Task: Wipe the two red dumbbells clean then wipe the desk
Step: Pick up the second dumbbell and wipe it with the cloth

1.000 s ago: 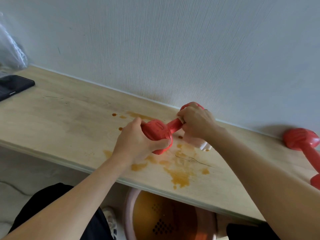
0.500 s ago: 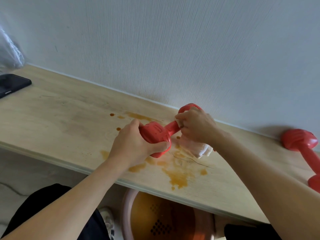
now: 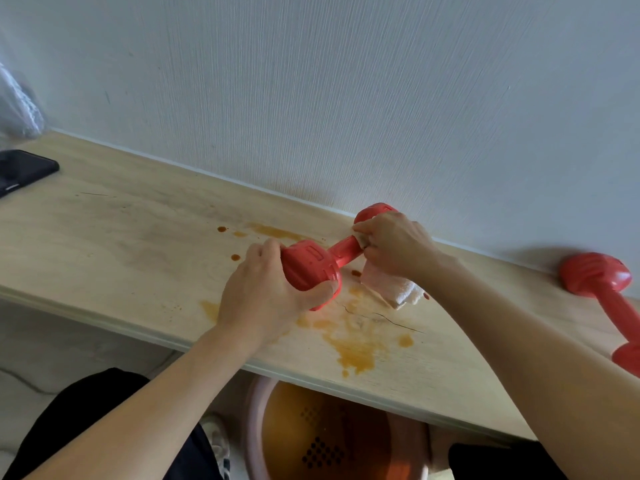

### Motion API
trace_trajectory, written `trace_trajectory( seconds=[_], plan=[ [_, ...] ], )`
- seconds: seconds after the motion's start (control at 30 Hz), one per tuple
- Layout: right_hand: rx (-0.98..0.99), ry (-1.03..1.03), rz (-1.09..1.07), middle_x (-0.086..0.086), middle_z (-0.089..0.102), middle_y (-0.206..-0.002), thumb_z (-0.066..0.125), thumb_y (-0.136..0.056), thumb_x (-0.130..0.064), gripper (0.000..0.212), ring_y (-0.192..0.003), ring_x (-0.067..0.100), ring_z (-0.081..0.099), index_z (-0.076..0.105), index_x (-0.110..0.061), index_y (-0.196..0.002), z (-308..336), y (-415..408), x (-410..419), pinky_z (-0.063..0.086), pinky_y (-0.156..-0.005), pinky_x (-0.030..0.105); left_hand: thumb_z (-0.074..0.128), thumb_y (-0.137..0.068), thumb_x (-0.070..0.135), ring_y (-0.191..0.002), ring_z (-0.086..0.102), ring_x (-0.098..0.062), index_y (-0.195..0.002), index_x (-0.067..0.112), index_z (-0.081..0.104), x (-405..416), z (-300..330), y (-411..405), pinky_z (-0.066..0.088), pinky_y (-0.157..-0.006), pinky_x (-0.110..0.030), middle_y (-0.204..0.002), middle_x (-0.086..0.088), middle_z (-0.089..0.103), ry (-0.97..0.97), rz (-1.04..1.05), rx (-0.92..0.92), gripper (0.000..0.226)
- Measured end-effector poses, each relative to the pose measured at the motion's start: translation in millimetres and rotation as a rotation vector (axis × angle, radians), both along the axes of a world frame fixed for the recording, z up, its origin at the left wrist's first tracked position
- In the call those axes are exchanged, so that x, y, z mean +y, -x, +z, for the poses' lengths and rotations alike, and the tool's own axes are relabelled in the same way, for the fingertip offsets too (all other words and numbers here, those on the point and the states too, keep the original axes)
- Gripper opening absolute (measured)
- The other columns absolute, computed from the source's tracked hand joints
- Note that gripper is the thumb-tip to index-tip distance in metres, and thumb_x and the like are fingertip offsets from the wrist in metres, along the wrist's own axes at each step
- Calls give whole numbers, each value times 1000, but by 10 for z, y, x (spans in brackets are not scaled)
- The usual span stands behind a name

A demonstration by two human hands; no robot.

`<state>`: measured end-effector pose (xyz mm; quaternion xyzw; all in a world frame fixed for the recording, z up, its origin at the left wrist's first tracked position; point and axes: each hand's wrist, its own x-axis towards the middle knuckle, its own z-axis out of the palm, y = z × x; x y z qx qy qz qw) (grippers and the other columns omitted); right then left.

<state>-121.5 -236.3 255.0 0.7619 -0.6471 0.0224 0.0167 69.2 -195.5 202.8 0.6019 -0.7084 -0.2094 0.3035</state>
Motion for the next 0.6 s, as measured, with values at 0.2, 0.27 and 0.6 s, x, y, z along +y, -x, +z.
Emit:
trace_trajectory(
  seconds=[0.2,0.27,0.6],
  plan=[
    [-46,11,55,-3,54,-85,47,-85,-8,15,-85,17,46,52,-19,-77,-8,-31,82,29,-58,27,77,-46,65,-93,48,-11,-118,20,44,42,26,10,36,-72,-23,-112,5,46,123,-34,-83,91],
    [-127,-17,144,-2,52,-88,49,-82,-8,18,-83,17,45,58,-24,-85,-57,-139,209,37,-61,31,80,-45,60,-88,43,-7,-116,22,46,32,54,6,33,-71,-22,-106,10,43,117,-2,-48,88],
    [54,56,-54,5,37,-105,51,-89,-15,35,-76,28,51,47,-22,-122,-158,-45,110,45,-66,37,81,-38,60,-87,51,-13,-106,27,49,-23,101,-16,36,-70,-25,-103,9,47,18,18,38,81]
  ],
)
